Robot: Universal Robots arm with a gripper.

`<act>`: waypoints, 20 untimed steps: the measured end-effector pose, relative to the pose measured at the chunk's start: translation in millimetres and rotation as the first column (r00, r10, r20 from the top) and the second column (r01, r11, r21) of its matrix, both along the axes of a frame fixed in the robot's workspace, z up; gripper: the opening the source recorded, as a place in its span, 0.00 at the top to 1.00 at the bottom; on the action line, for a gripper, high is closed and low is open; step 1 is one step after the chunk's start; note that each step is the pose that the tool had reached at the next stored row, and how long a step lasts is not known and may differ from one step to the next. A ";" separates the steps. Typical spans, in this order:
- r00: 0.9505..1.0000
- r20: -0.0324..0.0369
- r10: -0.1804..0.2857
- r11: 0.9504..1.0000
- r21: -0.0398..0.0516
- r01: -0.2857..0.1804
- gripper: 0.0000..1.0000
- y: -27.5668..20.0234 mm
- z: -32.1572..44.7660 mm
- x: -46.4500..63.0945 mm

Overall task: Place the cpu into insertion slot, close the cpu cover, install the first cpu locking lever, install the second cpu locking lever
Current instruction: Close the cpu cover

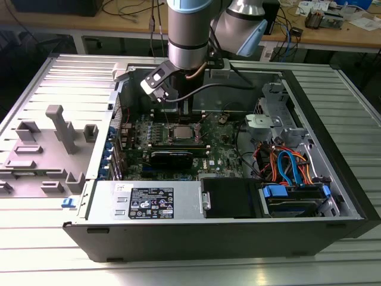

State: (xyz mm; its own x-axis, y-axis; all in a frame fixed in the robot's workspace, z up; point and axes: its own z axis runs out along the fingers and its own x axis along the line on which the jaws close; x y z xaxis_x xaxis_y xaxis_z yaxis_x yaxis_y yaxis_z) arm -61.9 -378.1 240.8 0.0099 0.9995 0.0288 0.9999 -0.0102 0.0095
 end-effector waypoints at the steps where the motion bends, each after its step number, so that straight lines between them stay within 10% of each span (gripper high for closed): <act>1: 1.000 0.000 0.000 1.000 0.000 0.000 0.89 0.0 0.3 0.0; 20: 1.000 0.000 0.000 1.000 0.000 0.000 0.89 0.0 13.6 0.0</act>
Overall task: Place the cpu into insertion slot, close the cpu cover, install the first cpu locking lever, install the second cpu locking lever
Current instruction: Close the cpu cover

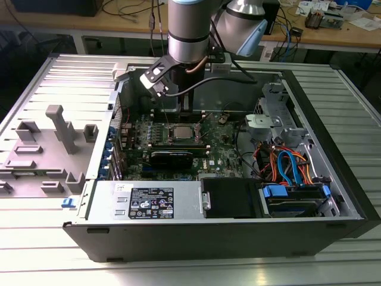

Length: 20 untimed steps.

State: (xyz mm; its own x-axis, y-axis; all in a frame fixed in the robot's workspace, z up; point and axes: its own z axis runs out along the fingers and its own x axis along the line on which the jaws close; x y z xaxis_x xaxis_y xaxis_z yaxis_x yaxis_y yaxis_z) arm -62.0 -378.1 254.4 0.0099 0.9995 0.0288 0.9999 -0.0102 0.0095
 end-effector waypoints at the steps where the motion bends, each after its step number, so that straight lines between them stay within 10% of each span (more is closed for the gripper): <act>1: 1.000 0.000 0.000 1.000 0.000 0.000 0.89 0.0 0.5 0.0; 20: 1.000 0.000 0.001 1.000 0.000 -0.001 0.89 0.0 8.8 0.0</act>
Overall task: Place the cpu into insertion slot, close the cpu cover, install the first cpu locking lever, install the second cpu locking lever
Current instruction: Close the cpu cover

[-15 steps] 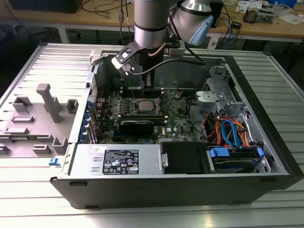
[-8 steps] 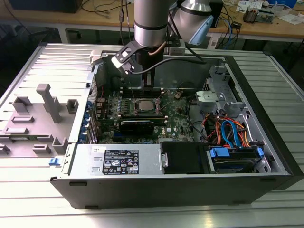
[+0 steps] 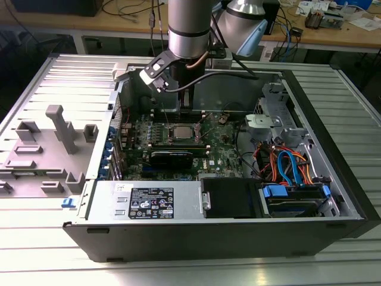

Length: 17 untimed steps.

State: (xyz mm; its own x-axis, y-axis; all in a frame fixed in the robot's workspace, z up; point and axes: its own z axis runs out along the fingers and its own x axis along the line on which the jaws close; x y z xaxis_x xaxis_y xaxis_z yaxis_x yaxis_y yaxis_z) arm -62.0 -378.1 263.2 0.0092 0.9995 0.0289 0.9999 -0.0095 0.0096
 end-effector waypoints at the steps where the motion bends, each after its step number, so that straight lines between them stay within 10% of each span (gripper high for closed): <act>1: 1.000 0.000 0.000 1.000 0.000 0.000 0.89 0.0 0.2 0.0; 17: 1.000 0.000 0.000 1.000 0.000 0.000 0.89 0.0 4.4 0.0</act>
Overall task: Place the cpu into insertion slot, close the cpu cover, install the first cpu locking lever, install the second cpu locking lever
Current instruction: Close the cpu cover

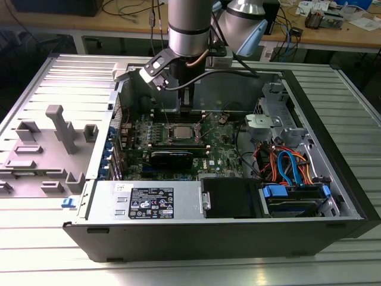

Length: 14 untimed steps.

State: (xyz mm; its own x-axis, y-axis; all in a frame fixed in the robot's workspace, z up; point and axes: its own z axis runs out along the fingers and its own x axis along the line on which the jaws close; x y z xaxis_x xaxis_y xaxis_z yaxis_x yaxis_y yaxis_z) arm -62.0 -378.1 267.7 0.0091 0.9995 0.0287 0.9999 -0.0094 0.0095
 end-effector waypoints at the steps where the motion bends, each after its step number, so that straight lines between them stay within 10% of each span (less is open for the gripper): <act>1: 1.000 0.000 0.000 1.000 0.000 0.000 0.89 0.0 0.3 0.0; 14: 1.000 0.000 0.000 1.000 0.000 0.000 0.89 0.0 10.8 0.0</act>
